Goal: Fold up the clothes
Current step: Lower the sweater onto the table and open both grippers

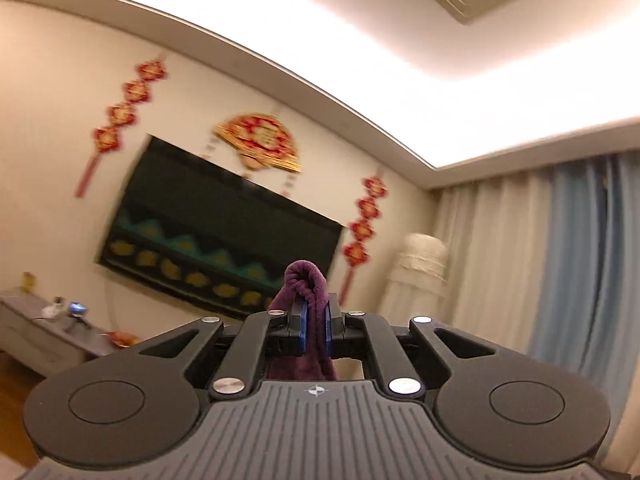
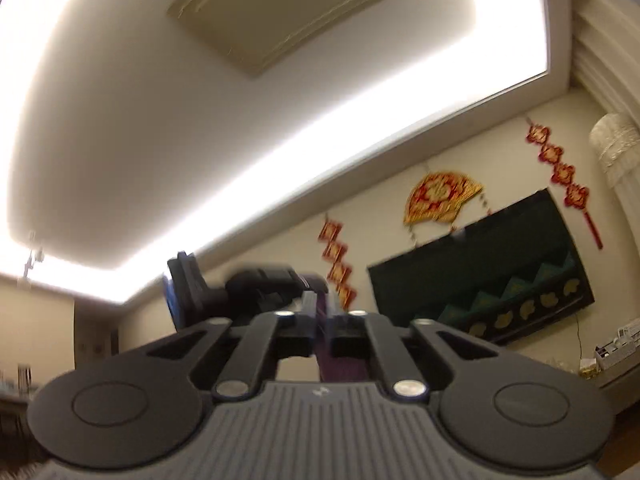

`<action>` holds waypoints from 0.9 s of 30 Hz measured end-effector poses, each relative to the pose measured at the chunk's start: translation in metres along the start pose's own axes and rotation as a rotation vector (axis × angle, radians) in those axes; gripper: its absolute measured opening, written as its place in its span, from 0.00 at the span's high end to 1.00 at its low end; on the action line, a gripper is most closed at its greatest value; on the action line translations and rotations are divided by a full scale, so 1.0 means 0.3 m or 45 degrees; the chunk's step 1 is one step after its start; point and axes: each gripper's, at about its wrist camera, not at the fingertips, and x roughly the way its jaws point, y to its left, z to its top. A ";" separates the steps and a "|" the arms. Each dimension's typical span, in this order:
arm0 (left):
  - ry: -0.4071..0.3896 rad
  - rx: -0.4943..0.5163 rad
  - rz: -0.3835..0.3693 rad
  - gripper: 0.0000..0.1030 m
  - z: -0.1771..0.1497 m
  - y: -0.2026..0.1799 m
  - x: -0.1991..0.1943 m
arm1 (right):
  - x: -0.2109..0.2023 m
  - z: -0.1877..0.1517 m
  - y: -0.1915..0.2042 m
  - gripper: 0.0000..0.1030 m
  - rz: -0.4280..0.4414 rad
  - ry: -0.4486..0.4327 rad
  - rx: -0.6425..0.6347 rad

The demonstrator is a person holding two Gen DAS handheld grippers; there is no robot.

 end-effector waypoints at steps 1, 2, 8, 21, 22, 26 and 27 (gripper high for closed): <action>0.023 0.000 0.057 0.93 -0.031 0.101 -0.055 | 0.022 -0.090 -0.008 0.73 -0.033 0.055 -0.010; 0.086 0.006 0.158 0.93 -0.088 0.223 -0.098 | 0.045 -0.181 -0.019 0.54 -0.069 0.111 -0.020; 0.737 -0.116 0.894 0.91 -0.638 0.969 -0.265 | 0.204 -0.892 -0.323 0.50 -0.365 0.789 0.188; 1.059 0.037 0.566 0.11 -1.154 0.863 -0.362 | 0.376 -1.412 -0.607 0.27 -0.511 1.377 0.105; 1.058 -0.010 0.562 0.10 -1.171 0.850 -0.376 | 0.368 -1.411 -0.606 0.24 -0.509 1.377 0.086; 1.044 -0.124 0.612 0.01 -1.232 0.828 -0.389 | 0.346 -1.427 -0.617 0.18 -0.504 1.377 0.015; 1.052 -0.135 0.628 0.01 -1.250 0.834 -0.365 | 0.347 -1.445 -0.633 0.17 -0.505 1.377 0.001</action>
